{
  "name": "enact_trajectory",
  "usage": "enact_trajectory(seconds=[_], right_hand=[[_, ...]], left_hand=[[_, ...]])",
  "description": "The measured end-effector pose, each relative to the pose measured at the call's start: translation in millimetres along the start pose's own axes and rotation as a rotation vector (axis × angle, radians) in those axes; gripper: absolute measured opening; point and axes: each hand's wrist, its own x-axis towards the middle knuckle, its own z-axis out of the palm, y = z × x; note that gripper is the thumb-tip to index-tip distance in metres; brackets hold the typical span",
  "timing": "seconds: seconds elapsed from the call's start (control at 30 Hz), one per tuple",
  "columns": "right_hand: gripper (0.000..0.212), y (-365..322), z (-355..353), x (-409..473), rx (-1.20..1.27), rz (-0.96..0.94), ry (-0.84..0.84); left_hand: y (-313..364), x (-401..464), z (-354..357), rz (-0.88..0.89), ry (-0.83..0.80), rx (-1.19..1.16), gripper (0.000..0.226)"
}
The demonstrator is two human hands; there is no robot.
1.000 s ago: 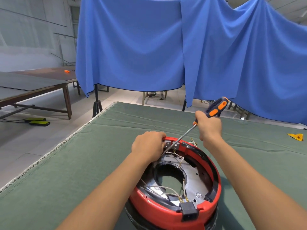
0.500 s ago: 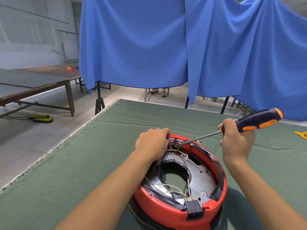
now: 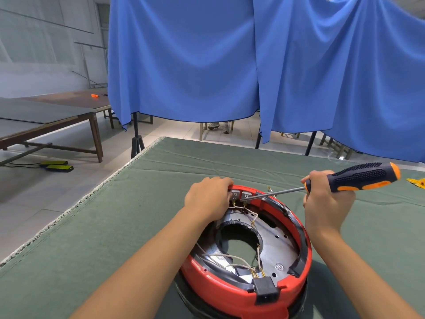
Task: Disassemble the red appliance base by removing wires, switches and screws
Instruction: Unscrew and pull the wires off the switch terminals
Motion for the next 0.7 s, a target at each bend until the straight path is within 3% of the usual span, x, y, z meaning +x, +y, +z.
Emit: enact_trajectory(seconds=[0.4,0.7], right_hand=[[0.018,0,-1,-1,-0.004,-0.008,0.005],[0.028,-20,18,4,-0.134,-0.126,-0.161]], left_hand=[[1,0,-1,0.006,-0.002,-0.002,0.022],[0,-1,-1,0.0,-0.001,0.002,0.021]])
